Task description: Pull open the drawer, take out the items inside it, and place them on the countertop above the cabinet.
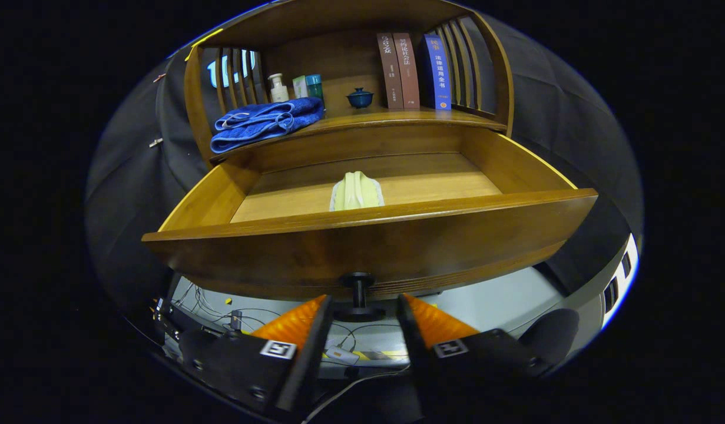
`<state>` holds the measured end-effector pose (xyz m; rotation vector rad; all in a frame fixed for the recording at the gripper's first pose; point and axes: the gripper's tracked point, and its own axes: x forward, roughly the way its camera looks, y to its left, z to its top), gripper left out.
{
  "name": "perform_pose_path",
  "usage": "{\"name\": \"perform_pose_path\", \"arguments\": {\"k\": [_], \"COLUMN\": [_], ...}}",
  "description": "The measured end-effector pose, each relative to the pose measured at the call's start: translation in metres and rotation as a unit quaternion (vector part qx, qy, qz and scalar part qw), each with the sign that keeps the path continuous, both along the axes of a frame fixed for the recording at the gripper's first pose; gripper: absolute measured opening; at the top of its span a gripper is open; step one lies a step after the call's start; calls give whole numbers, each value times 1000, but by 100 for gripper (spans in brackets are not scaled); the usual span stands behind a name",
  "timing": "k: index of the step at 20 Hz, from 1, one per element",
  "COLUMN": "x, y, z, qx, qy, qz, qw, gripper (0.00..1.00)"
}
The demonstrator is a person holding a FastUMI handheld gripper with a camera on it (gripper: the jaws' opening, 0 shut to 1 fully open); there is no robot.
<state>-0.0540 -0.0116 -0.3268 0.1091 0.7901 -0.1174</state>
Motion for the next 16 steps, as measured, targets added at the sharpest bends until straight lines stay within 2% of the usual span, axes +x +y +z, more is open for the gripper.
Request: {"name": "perform_pose_path", "arguments": {"k": [2, 4, 8, 12, 16], "x": [-7, -14, 1, 48, 108], "y": [-2, 0, 6, 12, 20], "z": [1, 15, 81, 138, 139], "qx": [2, 7, 29, 32, 35], "qy": [14, 16, -51, -105, -86], "qz": [-7, -8, -10, 13, 42], "qw": [1000, 1000, 998, 994, 995], "gripper": [100, 99, 99, 99, 99]}}
